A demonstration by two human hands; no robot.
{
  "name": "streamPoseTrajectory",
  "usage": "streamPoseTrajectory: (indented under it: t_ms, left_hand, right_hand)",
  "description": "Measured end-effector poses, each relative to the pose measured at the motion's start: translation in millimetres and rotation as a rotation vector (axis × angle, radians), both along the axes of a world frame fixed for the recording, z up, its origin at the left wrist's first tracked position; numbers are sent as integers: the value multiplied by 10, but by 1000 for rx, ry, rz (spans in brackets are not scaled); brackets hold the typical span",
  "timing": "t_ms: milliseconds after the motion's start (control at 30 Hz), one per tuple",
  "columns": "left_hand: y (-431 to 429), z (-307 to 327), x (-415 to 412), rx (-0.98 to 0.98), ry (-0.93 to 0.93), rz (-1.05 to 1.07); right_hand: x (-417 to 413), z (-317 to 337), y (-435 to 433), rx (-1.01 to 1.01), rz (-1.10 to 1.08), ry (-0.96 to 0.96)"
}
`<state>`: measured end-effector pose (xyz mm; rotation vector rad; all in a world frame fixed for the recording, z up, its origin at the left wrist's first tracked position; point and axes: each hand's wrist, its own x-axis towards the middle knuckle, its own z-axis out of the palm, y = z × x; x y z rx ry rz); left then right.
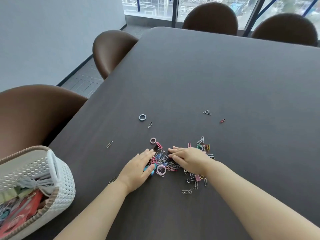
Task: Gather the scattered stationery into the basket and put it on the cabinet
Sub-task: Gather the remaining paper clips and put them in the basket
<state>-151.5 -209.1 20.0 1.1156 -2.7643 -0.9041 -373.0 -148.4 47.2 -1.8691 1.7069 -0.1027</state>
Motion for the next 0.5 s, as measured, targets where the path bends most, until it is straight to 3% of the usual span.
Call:
streamPoseTrajectory:
  t_ms: [200, 267, 400, 500]
  left_hand:
    - [-432, 137, -149, -174, -48, 79]
    - [-735, 141, -307, -217, -157, 123]
    - [-1238, 108, -587, -274, -311, 150]
    - [-1409, -42, -727, -217, -349, 141]
  right_hand:
    - [-372, 37, -112, -289, -425, 28]
    - [-581, -59, -224, -260, -499, 78]
    - [-1007, -247, -387, -144, -618, 376]
    - [-1264, -379, -504, -49, -700, 411]
